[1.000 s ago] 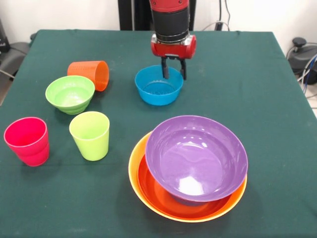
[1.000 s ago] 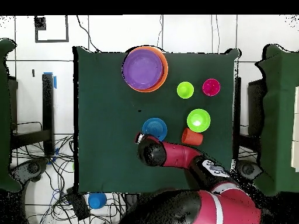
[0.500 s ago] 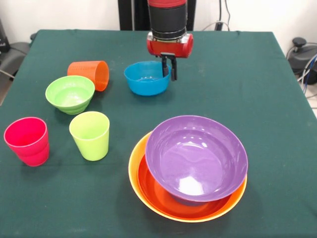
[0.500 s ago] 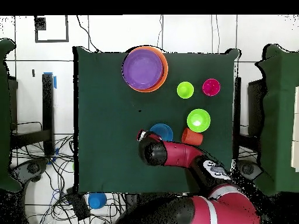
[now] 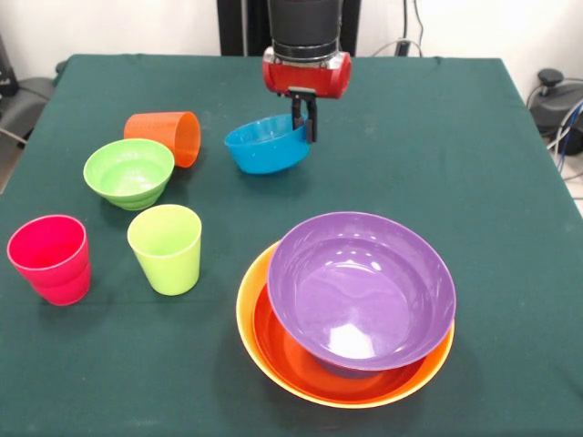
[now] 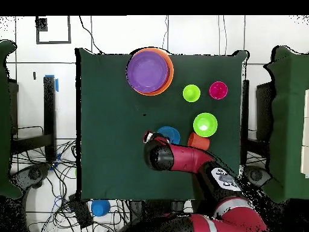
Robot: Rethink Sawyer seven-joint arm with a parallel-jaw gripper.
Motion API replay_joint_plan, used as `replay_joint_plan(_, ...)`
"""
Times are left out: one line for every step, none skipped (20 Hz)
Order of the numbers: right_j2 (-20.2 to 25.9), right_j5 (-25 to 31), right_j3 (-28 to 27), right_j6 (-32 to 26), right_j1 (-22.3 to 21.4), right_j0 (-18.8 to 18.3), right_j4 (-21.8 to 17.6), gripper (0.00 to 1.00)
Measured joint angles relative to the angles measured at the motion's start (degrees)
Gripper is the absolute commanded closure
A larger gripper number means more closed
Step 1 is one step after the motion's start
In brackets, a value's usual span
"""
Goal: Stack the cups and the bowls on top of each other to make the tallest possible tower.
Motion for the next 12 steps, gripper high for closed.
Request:
replay_joint_plan(0.0, 0.4, 0.0, 0.0, -0.6, 0.2, 0.4, 1.00)
replay_joint_plan(-0.1, 1.6, 0.0, 0.0, -2.0, 0.8, 1.3, 1.00)
replay_joint_plan(-0.1, 2.1, 0.0, 0.0, -2.4, 1.0, 1.6, 1.00)
replay_joint_plan(-0.2, 2.9, -0.1, 0.0, -3.0, 1.4, 1.9, 1.00)
replay_joint_plan(-0.5, 4.3, -0.2, 0.0, -3.9, 2.1, 2.5, 1.00)
replay_joint_plan(-0.9, 5.7, -0.5, 0.0, -4.5, 2.7, 2.9, 1.00)
replay_joint_plan(-1.2, 6.9, -0.9, 0.0, -5.0, 3.3, 3.1, 1.00)
replay_joint_plan(-1.7, 8.6, -1.4, 0.0, -5.6, 4.1, 3.4, 1.00)
replay_joint_plan(-2.0, 9.6, -1.8, 0.0, -5.9, 4.6, 3.6, 1.00)
replay_joint_plan(-2.7, 12.7, -3.1, 0.0, -6.6, 5.9, 3.9, 1.00)
replay_joint_plan(-3.2, 14.7, -4.1, 0.0, -7.1, 6.7, 4.1, 1.00)
replay_joint_plan(-3.5, 16.1, -4.8, 0.0, -7.3, 7.2, 4.2, 1.00)
